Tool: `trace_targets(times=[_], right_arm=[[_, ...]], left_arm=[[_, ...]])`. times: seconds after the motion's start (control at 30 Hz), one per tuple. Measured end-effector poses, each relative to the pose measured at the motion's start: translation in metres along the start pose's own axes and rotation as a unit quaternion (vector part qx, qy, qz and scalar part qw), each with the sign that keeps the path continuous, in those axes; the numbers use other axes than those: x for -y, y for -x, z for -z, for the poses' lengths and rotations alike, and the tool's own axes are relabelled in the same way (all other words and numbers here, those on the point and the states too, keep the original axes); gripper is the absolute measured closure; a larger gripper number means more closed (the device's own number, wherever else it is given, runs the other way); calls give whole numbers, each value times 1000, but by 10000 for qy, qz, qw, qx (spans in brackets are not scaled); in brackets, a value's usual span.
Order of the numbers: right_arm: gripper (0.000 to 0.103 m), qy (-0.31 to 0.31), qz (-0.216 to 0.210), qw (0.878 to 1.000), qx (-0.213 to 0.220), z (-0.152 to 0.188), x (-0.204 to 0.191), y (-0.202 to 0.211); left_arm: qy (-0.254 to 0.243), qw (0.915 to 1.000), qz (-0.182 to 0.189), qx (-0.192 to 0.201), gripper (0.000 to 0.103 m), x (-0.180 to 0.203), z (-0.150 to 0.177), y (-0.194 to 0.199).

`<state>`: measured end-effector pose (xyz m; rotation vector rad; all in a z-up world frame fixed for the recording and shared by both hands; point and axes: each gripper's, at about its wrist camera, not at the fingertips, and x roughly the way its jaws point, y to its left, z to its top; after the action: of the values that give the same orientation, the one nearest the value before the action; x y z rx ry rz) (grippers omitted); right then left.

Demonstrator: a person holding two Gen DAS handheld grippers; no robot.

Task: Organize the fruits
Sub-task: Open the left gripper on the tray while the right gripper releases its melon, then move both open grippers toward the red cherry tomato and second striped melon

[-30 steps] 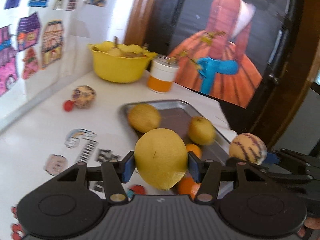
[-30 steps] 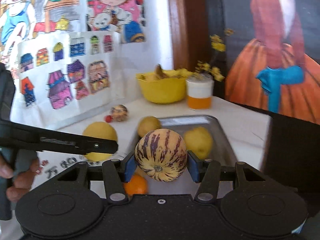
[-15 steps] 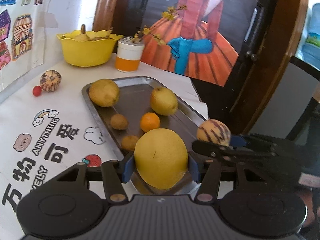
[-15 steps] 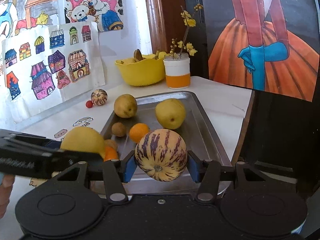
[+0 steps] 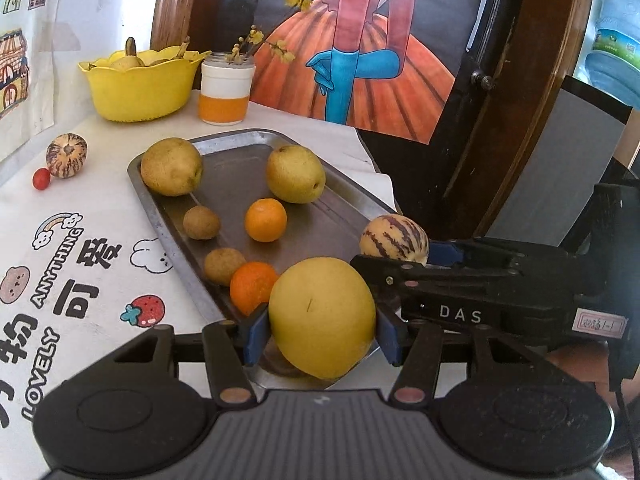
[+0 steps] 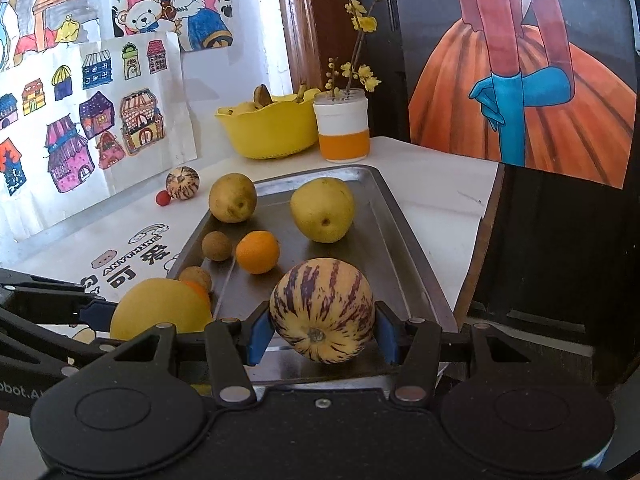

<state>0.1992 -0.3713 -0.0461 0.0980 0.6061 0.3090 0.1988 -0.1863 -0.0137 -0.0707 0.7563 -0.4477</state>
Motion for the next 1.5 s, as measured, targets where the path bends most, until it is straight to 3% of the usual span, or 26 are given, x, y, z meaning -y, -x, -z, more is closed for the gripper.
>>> trace_targets(times=[0.3, 0.37, 0.5, 0.8, 0.97, 1.13, 1.3, 1.5], right_arm=[[47, -51, 24, 10000, 8, 1, 0, -1], [43, -50, 60, 10000, 22, 0, -1, 2], [32, 0, 159, 9998, 102, -5, -7, 19], [2, 440, 512, 9965, 501, -39, -44, 99], [1, 816, 535, 9947, 328, -64, -80, 145], [1, 1132, 360, 9929, 33, -102, -128, 192], [1, 1229, -71, 9923, -95, -167, -178, 231], [1, 994, -337, 9933, -494, -258, -217, 218]], left_arm=[[120, 9999, -5, -39, 42, -8, -1, -1], [7, 10000, 12, 38, 31, -5, -1, 5], [-134, 9998, 24, 150, 24, -3, 1, 20], [236, 9975, -231, 629, 5, -33, 7, 91], [359, 9932, -614, 925, 2, -63, 1, 153], [207, 9869, -1115, 1146, 1, -86, -23, 226], [297, 9778, -1388, 1541, 1, -101, -62, 289], [410, 9760, -1424, 1597, 0, -112, -109, 310]])
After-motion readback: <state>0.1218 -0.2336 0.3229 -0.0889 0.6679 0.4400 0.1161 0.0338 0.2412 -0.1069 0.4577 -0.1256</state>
